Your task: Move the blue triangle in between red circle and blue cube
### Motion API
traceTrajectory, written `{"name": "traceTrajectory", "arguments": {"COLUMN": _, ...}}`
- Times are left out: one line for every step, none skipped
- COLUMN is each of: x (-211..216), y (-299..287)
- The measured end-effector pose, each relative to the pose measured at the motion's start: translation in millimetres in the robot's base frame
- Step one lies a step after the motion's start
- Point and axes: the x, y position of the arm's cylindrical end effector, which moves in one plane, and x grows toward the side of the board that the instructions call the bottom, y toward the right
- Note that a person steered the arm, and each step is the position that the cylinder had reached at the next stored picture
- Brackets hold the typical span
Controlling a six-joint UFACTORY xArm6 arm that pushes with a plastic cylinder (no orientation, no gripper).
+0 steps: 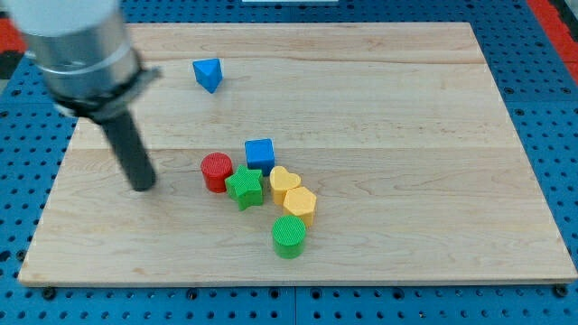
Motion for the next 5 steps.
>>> {"name": "traceTrajectory", "arguments": {"x": -8, "y": 12}}
{"name": "traceTrajectory", "arguments": {"x": -22, "y": 52}}
{"name": "traceTrajectory", "arguments": {"x": -78, "y": 55}}
{"name": "traceTrajectory", "arguments": {"x": -169, "y": 69}}
{"name": "traceTrajectory", "arguments": {"x": -191, "y": 160}}
